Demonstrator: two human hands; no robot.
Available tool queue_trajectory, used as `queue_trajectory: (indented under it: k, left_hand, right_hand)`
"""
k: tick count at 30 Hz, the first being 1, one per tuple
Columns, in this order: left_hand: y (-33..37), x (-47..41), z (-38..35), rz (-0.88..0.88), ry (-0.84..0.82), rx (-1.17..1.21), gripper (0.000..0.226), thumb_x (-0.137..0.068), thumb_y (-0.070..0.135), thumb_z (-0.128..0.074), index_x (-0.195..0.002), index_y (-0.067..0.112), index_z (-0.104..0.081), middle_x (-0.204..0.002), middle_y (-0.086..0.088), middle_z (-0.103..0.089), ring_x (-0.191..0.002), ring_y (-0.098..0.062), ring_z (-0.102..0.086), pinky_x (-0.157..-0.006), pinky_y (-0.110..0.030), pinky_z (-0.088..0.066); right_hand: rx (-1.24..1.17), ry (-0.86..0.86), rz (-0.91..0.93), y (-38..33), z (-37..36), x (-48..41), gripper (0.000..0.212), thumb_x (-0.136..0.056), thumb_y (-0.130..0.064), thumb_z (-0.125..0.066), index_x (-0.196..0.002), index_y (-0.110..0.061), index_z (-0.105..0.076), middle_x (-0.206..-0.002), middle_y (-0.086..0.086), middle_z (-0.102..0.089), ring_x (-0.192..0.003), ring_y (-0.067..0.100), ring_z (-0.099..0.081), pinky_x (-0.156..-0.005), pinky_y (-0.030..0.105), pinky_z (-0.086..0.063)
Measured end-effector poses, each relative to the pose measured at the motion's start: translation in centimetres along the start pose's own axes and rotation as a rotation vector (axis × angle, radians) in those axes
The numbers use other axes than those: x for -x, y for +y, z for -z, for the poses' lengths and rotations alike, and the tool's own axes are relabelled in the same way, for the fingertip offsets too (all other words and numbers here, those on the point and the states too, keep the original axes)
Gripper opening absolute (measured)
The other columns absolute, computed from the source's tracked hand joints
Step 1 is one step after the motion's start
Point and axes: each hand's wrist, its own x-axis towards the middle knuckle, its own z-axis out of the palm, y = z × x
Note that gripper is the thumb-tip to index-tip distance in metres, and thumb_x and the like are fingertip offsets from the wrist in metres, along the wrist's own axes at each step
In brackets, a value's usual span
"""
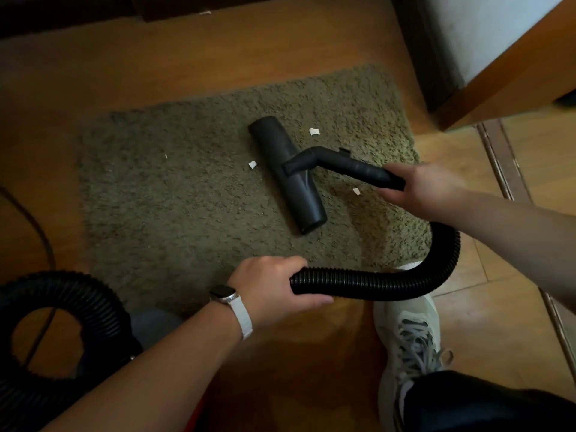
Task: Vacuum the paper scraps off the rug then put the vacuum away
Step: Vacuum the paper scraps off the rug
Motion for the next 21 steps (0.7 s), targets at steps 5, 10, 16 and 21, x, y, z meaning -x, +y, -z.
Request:
queue_trajectory:
  k: [5, 10, 16, 21]
  left_hand:
    - [-0.4, -0.2, 0.6, -0.003, 0.021, -0.004, 0.056, -0.072, 0.085, -0.047, -0.097, 0.035, -0.058, -0.076, 0.014, -0.058, -0.074, -0.004, -0.057, -0.064, -0.024, -0.046]
    - [-0.6, 0.0, 0.4, -0.027, 0.017, -0.006, 0.058, -0.073, 0.085, -0.045, -0.099, 0.035, -0.058, -0.078, 0.015, -0.059, -0.074, -0.004, -0.058, -0.064, -0.025, -0.049]
    - [-0.9, 0.2, 0.2, -0.037, 0.027, -0.002, 0.060, -0.072, 0.086, -0.044, -0.098, 0.034, -0.059, -0.078, 0.014, -0.060, -0.075, -0.004, -0.059, -0.065, -0.028, -0.051]
    - [-0.9, -0.1, 0.6, -0.003, 0.031, 0.007, 0.058, -0.072, 0.085, -0.045, -0.097, 0.035, -0.058, -0.077, 0.013, -0.060, -0.075, -0.004, -0.059, -0.067, -0.028, -0.052]
  right_hand:
    - [0.063, -0.028, 0.024, -1.9, 0.9, -1.9, 0.031, -0.095, -0.051, -0.055, -0.115, -0.028, -0.057, -0.072, -0.003, -0.061, -0.060, 0.015, -0.059, -0.054, 0.037, -0.055]
    - [0.197, -0.034, 0.074, -4.1, 1.0, -2.8, 0.035, -0.095, -0.056, -0.053, -0.118, -0.030, -0.055, -0.071, -0.010, -0.054, -0.060, 0.014, -0.054, -0.048, 0.026, -0.043]
    - [0.241, -0.057, 0.108, -4.9, 0.8, -3.4, 0.030, -0.094, -0.059, -0.050, -0.113, -0.036, -0.052, -0.071, -0.007, -0.056, -0.059, 0.014, -0.056, -0.051, 0.029, -0.049]
    - [0.139, -0.049, 0.007, -2.8, 1.1, -3.1, 0.036, -0.093, -0.057, -0.053, -0.119, -0.032, -0.054, -0.074, -0.005, -0.059, -0.063, 0.015, -0.058, -0.050, 0.029, -0.048]
